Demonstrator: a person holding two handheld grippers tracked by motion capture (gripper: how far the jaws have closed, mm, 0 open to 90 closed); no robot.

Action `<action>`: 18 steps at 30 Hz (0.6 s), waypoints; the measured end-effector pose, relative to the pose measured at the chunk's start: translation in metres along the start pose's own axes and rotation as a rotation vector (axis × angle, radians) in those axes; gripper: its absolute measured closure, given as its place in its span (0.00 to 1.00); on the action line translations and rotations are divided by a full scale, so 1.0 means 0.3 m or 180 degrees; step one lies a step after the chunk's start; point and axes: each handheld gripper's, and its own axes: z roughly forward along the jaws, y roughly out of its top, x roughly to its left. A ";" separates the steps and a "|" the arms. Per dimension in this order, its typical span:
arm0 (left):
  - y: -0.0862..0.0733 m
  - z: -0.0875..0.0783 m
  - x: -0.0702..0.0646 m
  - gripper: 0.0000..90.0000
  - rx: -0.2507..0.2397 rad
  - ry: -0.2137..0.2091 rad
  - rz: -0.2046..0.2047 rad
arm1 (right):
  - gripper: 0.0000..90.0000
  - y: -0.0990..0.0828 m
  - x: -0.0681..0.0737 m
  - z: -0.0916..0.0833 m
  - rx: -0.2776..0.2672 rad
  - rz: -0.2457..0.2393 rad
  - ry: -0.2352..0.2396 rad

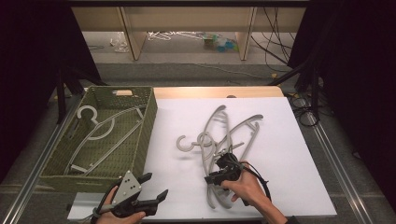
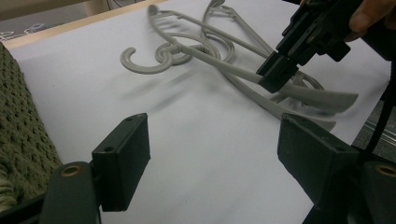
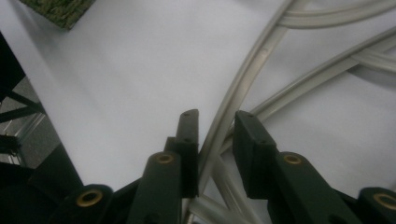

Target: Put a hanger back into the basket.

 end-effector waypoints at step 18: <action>0.001 -0.003 0.001 0.28 0.0008 0.0016 -0.0001 | 0.89 -0.022 -0.022 -0.015 0.0385 -0.0642 -0.0203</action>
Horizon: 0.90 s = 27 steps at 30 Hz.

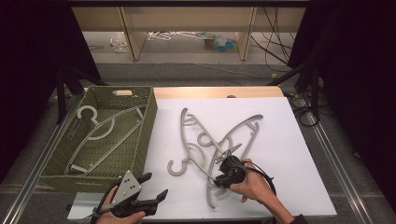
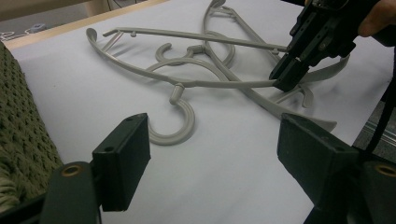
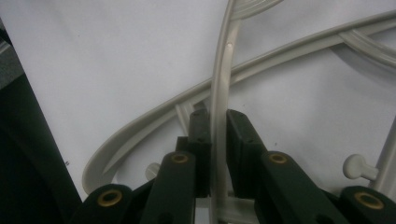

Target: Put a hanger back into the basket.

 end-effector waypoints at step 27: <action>-0.003 0.008 0.017 0.30 -0.0012 0.0079 0.0044 | 0.91 0.021 -0.015 -0.100 -0.0261 -0.0203 -0.0111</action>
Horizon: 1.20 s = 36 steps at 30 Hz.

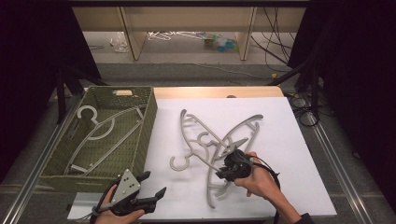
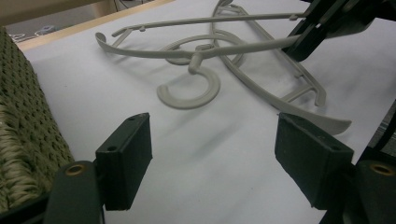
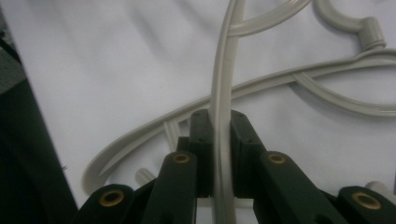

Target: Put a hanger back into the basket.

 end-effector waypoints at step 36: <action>0.117 0.330 0.006 0.37 -0.0155 -0.0052 0.1217 | 0.91 -0.129 -0.006 -0.265 -0.0572 -0.0241 0.0810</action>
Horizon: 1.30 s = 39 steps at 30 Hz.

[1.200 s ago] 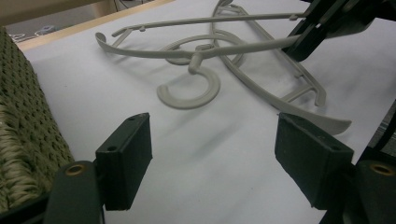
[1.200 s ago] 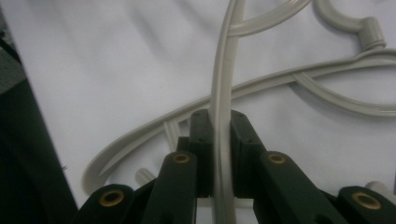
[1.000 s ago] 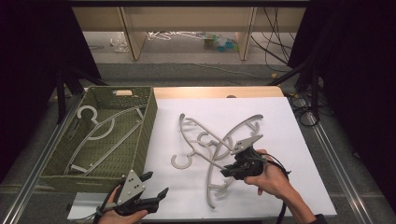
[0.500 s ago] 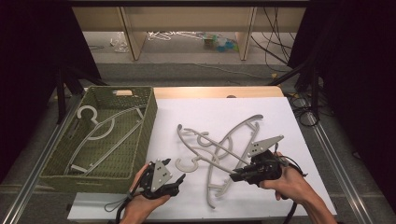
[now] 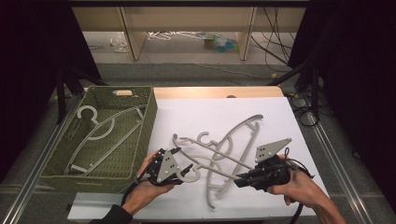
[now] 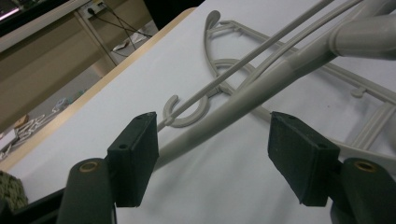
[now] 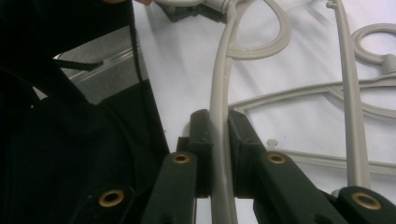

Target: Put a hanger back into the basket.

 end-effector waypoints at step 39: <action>0.137 0.072 -0.008 0.87 0.0507 -0.0685 0.1881 | 0.39 -0.012 -0.079 -0.109 -0.0262 -0.0124 -0.0547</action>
